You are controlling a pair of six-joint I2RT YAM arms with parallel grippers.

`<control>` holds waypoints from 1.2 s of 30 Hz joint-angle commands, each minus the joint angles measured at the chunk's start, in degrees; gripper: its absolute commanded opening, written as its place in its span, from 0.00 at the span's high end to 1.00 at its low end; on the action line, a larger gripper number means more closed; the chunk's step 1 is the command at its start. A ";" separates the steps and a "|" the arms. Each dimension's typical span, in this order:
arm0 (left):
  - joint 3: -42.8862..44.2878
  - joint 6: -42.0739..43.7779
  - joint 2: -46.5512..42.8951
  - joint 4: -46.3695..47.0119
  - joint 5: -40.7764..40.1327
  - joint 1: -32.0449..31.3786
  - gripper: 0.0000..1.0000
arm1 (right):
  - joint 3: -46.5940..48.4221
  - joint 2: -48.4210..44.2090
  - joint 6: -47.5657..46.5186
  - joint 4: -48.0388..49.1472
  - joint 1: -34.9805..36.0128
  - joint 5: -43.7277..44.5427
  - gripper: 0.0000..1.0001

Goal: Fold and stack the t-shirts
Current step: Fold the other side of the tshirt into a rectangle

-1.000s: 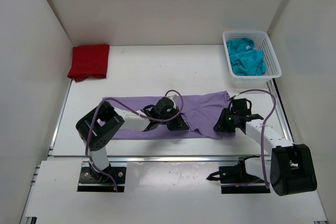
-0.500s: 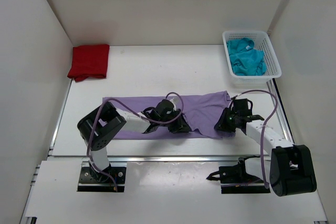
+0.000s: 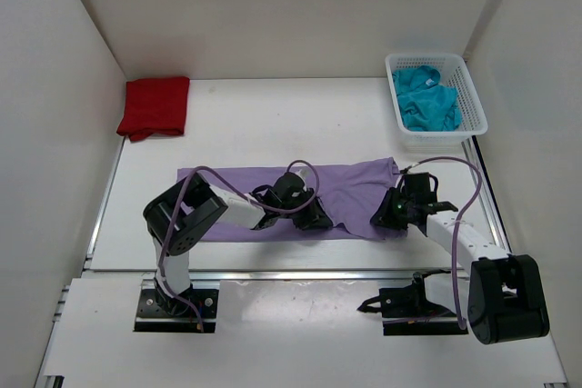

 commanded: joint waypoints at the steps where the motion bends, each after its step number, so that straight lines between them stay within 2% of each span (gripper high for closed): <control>1: 2.09 -1.49 1.12 1.78 -1.42 -0.30 0.67 | -0.67 -1.19 0.51 1.98 0.25 -0.55 0.82; 7: 2.01 -2.65 2.27 2.93 -0.98 -0.83 0.68 | -1.55 -0.84 0.43 2.42 0.16 -0.99 0.83; 8: 1.93 -3.08 2.35 3.10 -1.24 -0.66 0.71 | -1.90 -1.36 0.95 2.33 -0.02 -0.73 0.82; 10: 1.92 -3.35 2.09 3.71 -0.45 -0.66 0.85 | -2.25 -1.19 0.43 2.77 -0.10 -0.73 0.83; 12: 1.66 -3.26 1.39 3.28 -0.80 -0.48 0.94 | -2.08 -1.27 0.60 2.51 -0.10 -0.73 0.83; 15: 0.79 -3.08 -0.45 2.84 -0.54 -0.13 1.00 | -2.78 -1.36 1.04 2.34 -1.15 0.15 0.82; 24: -4.84 -4.84 -4.06 4.59 2.19 1.54 1.00 | -4.27 -3.03 1.83 2.34 -3.62 1.12 0.86; 31: -6.33 -2.04 -6.43 1.00 1.04 1.72 0.97 | -3.93 -3.82 2.01 1.37 -4.06 3.05 0.86; 34: -6.95 -1.07 -7.23 0.64 0.96 2.16 0.87 | -4.10 -4.96 2.01 1.28 -4.76 2.88 0.86; 36: -7.65 -0.54 -7.49 0.99 2.62 2.42 0.71 | -2.79 -5.05 1.75 0.32 -4.15 2.88 0.86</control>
